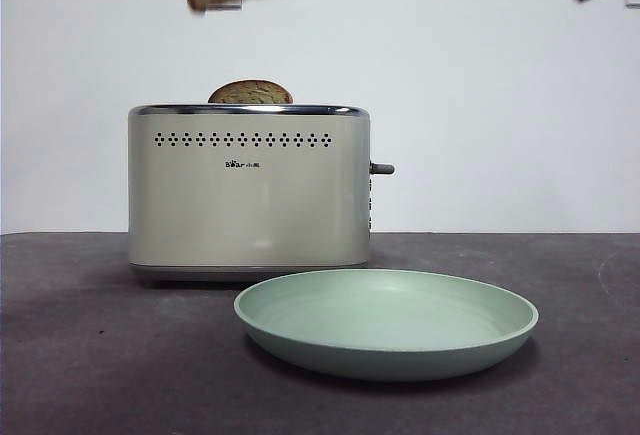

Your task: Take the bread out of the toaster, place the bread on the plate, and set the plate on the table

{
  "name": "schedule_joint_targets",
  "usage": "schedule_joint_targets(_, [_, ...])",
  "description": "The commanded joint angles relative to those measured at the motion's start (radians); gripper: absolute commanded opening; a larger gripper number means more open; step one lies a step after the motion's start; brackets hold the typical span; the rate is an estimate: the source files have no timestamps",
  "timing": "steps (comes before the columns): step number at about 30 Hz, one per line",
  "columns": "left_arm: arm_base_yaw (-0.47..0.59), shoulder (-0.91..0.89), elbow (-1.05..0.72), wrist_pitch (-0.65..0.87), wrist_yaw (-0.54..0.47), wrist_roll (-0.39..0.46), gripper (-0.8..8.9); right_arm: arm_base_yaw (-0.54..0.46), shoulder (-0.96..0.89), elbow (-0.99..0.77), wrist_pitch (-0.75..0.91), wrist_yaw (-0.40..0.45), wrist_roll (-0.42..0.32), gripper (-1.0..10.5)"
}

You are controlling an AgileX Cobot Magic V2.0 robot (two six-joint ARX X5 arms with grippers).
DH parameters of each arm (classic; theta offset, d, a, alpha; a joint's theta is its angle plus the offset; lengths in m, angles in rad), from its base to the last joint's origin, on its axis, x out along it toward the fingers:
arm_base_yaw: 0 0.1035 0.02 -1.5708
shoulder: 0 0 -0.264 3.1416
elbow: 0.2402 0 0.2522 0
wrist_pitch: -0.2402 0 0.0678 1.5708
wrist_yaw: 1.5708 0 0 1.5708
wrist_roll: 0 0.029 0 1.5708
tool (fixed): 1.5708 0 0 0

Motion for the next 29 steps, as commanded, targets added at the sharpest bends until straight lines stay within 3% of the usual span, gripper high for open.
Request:
schedule_joint_targets(1, [-0.001, -0.05, 0.001, -0.019, 0.065, -0.128, -0.08, 0.021, 0.05, 0.001, -0.03, 0.04, -0.045, 1.9])
schedule_joint_targets(5, [-0.001, -0.112, 0.001, -0.08, 0.064, -0.183, -0.08, 0.07, 0.123, -0.002, -0.056, 0.128, -0.057, 1.9])
schedule_joint_targets(15, [-0.011, -0.257, -0.032, -0.153, 0.131, -0.215, -0.08, 0.148, 0.312, -0.003, -0.054, 0.23, -0.065, 1.9])
schedule_joint_targets(25, [-0.013, -0.572, -0.38, 0.001, 0.137, -0.328, -0.08, 0.205, 0.514, -0.003, 0.007, 0.249, -0.072, 1.9])
schedule_joint_targets(29, [-0.013, -0.685, -0.517, 0.041, 0.075, -0.374, -0.08, 0.224, 0.568, -0.003, 0.027, 0.252, -0.072, 1.9])
